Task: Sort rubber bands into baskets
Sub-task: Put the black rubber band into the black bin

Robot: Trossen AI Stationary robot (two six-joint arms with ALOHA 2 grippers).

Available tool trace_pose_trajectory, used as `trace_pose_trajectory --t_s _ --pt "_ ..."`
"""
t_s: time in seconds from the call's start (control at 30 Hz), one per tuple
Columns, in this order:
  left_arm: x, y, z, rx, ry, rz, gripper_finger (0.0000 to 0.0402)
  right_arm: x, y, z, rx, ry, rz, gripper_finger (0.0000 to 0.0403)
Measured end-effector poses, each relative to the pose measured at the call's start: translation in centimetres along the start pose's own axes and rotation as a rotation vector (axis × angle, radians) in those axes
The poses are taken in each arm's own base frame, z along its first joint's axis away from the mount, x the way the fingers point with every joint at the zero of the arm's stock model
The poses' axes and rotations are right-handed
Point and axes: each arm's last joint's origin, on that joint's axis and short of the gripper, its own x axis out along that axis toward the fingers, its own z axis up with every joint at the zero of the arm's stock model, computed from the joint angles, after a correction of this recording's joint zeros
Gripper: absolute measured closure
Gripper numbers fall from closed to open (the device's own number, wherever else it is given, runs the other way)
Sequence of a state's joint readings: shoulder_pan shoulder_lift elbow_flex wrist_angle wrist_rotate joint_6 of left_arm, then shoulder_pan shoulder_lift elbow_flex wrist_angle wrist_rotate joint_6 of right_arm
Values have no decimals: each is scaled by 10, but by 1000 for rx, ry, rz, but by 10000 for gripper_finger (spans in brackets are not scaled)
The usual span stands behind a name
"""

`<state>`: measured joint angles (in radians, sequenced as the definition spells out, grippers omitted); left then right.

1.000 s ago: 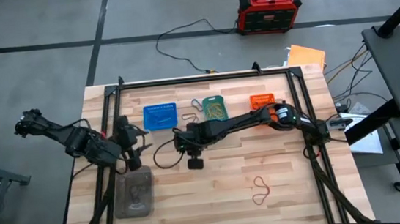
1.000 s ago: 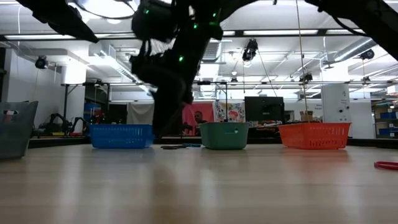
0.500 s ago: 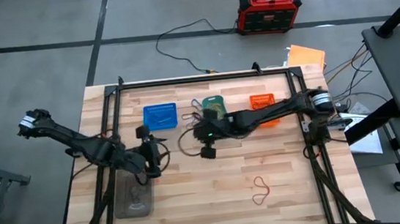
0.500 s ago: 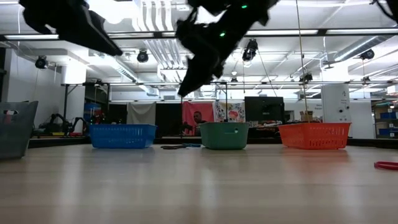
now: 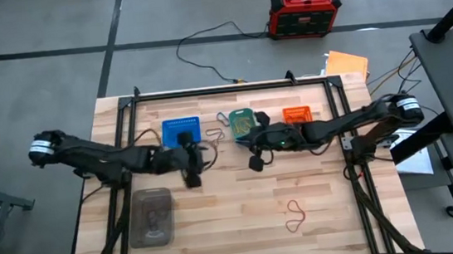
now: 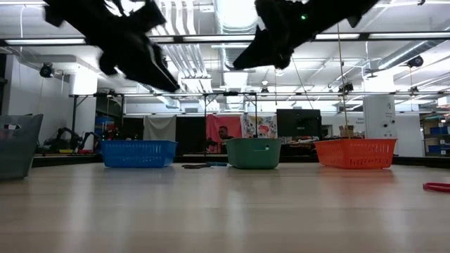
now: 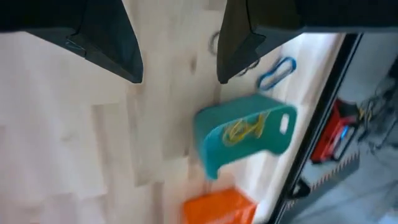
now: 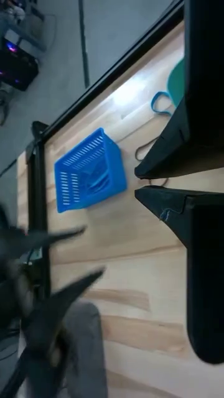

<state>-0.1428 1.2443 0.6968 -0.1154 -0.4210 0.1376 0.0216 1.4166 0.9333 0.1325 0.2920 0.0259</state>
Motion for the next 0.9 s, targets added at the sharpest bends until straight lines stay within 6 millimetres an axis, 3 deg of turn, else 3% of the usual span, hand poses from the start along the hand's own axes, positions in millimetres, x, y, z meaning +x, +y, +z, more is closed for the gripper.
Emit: trace_pose_trajectory --t_s 0.2,0.33,0.9 --pt "44 16 -13 -59 60 -51 213 -3 -1 -13 66 -103 6 376" --pt "67 25 -24 -88 103 -12 213 4 1 -21 74 -73 7 376" --pt "135 63 -54 -160 175 -34 213 10 2 -27 66 -47 5 376"
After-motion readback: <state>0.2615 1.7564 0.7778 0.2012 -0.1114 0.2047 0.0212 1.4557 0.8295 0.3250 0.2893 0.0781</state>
